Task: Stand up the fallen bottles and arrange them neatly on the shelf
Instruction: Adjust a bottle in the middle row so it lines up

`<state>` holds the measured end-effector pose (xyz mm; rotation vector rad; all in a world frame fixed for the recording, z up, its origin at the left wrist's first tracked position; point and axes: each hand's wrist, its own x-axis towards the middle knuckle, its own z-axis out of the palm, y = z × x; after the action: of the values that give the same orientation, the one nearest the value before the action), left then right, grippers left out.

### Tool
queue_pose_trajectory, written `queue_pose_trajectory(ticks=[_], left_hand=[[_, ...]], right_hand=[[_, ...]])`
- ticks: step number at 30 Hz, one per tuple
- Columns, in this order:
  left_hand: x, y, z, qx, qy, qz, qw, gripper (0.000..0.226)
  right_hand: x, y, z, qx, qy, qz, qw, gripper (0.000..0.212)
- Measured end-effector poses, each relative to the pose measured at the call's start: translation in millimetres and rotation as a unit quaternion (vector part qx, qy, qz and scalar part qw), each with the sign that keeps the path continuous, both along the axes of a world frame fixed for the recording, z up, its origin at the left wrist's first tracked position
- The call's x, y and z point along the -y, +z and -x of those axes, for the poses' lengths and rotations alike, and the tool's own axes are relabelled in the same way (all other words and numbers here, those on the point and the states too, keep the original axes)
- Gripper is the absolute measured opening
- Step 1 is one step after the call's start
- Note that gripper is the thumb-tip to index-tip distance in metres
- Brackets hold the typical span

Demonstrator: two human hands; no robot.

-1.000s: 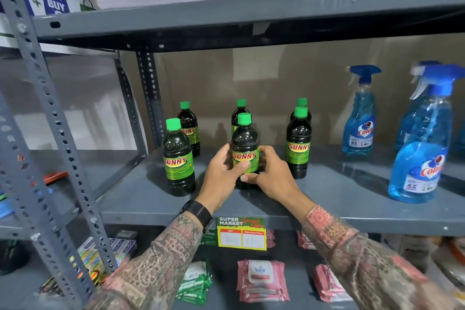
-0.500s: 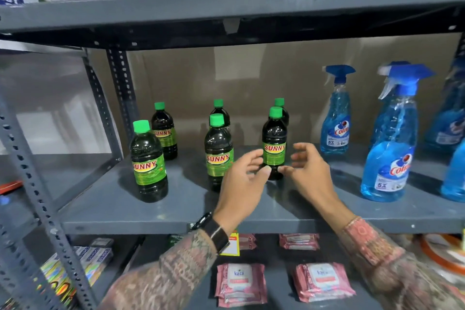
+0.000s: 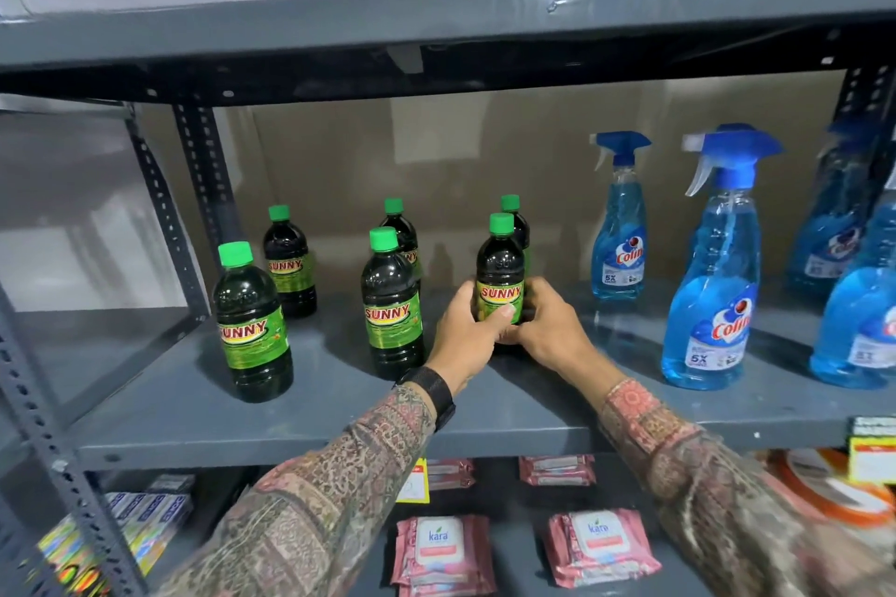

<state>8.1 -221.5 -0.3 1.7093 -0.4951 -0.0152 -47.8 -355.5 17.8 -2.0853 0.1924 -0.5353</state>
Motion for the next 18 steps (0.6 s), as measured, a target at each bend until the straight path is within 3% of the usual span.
queue_pose_trajectory(ticks=[8,13,16,18], left_hand=[[-6.6,-2.2,28.2,0.020,-0.027,0.010,0.999,0.050],[-7.9,-2.2,41.3,0.023,-0.014,-0.011,1.000,0.045],[-23.0,4.3,63.9,0.022,-0.014,-0.025,0.999,0.071],[-43.5,4.9,78.0,0.025,-0.010,-0.024,0.999,0.079]], right_hand=[[3.8,-6.9,27.6,0.008,0.008,0.019,1.000,0.080],[0.6,-6.4,39.5,0.006,0.004,0.038,0.999,0.083],[-7.2,-10.5,54.3,0.036,-0.051,0.018,0.998,0.082],[-15.3,-16.8,69.5,0.103,-0.113,0.005,0.988,0.061]])
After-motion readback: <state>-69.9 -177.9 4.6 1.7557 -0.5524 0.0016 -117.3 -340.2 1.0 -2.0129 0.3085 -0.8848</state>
